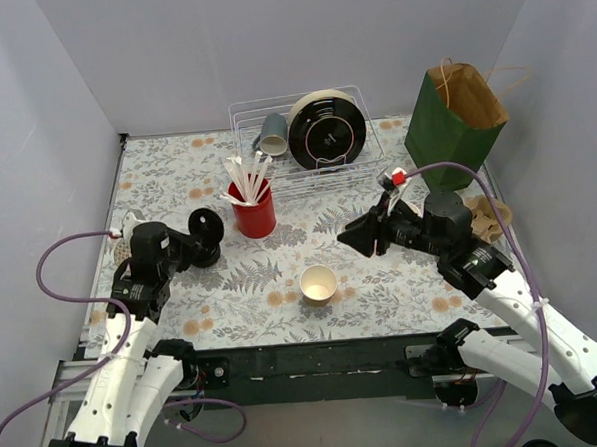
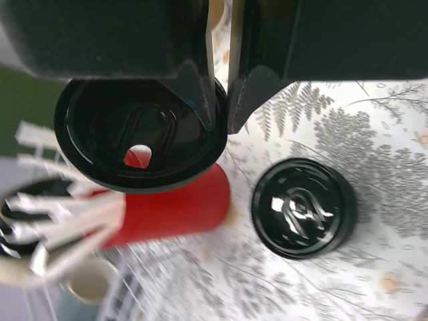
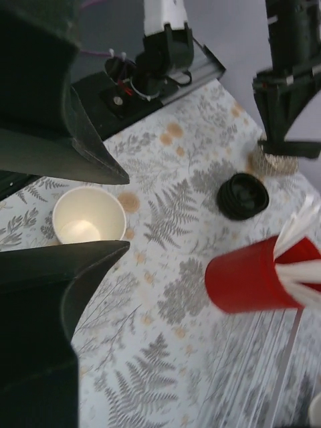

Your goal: Pack the takeout coffee

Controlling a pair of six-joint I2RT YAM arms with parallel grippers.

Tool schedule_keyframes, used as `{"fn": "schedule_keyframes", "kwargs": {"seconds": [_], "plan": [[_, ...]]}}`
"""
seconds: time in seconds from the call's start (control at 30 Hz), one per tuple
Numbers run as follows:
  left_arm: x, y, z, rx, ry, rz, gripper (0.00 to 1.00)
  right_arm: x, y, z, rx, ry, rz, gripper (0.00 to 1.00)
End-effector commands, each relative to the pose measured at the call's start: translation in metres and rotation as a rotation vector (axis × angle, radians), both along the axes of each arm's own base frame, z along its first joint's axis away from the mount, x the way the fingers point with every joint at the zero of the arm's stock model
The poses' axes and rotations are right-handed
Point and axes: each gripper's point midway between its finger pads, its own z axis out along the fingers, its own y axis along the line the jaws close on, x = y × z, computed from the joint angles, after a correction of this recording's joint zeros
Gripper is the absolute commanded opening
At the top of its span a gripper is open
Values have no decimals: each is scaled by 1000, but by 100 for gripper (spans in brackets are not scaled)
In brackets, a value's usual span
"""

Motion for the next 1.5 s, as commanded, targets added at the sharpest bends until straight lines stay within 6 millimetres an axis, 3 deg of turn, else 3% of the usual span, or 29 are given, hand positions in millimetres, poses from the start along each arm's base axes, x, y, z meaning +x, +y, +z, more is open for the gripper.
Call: {"fn": "schedule_keyframes", "kwargs": {"seconds": [0.0, 0.13, 0.23, 0.33, 0.4, 0.6, 0.7, 1.0, 1.23, 1.47], "plan": [[-22, -57, 26, -49, -82, -410, 0, -45, 41, 53, 144, -254, 311, 49], [-47, -88, 14, -132, -31, -632, 0, -43, 50, 35, -42, -633, 346, 55], [-61, -94, 9, -134, -12, -710, 0, -43, 63, 29, -119, -857, 372, 55], [-71, -95, 8, -112, 4, -755, 0, -63, 83, 11, -224, -1017, 483, 54], [-77, -95, 10, -105, 6, -784, 0, -82, 97, 10, -314, -1212, 541, 55], [-90, -103, -1, -146, 51, -850, 0, -97, 127, 13, -553, -1480, 510, 55], [-92, -99, -11, -132, 96, -835, 0, -101, 139, 16, -613, -1561, 515, 55], [-96, -102, -10, -156, 120, -855, 0, -89, 169, 2, -909, -1728, 549, 58], [-98, -104, -16, -184, 147, -856, 0, -83, 180, -26, -1083, -1759, 650, 68], [-99, -105, -16, -192, 157, -862, 0, -82, 189, -44, -1149, -1798, 708, 67]]}}
